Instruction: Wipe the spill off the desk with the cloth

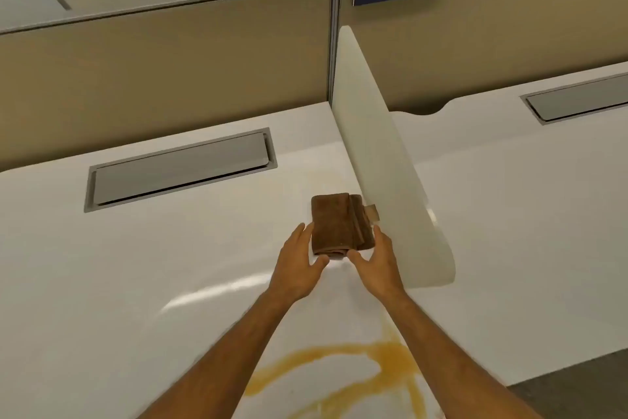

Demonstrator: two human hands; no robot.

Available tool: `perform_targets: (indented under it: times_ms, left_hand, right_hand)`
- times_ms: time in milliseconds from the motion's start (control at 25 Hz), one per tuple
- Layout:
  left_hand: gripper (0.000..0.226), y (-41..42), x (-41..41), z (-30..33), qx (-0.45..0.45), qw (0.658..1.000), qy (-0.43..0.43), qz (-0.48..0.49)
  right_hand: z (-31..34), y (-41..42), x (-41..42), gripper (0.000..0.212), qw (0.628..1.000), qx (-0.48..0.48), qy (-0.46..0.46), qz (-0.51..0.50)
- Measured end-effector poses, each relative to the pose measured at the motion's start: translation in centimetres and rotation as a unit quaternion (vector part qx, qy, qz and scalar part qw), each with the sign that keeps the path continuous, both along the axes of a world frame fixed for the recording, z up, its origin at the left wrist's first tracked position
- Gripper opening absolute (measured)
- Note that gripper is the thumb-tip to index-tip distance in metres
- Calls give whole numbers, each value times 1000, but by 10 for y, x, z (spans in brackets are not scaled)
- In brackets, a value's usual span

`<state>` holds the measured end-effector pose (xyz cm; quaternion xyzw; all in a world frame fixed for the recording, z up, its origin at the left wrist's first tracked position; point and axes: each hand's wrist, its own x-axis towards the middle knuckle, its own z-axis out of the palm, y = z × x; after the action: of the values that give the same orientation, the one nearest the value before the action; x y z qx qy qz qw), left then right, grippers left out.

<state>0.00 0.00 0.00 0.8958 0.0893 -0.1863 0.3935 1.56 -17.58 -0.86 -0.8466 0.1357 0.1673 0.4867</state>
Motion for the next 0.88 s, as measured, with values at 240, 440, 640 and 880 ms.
perform_targets:
  times_ms: [240,440,640,880]
  left_hand:
    - [76,-19,26,-28,-54,994,76,61]
    - [74,-21,13,-26,-122,983,91,101]
    - [64,-6,-20,-2,-184,970,129,94]
    - [53,28,-80,61,-287,942,136,109]
  right_hand:
    - [-29,9,25,67,992,78,25,-96]
    - [-36,20,21,64,964,189,109,-152]
    - [-8,21,-7,37,943,278,123,-138]
    - [64,30,-102,49,964,262,34,-35]
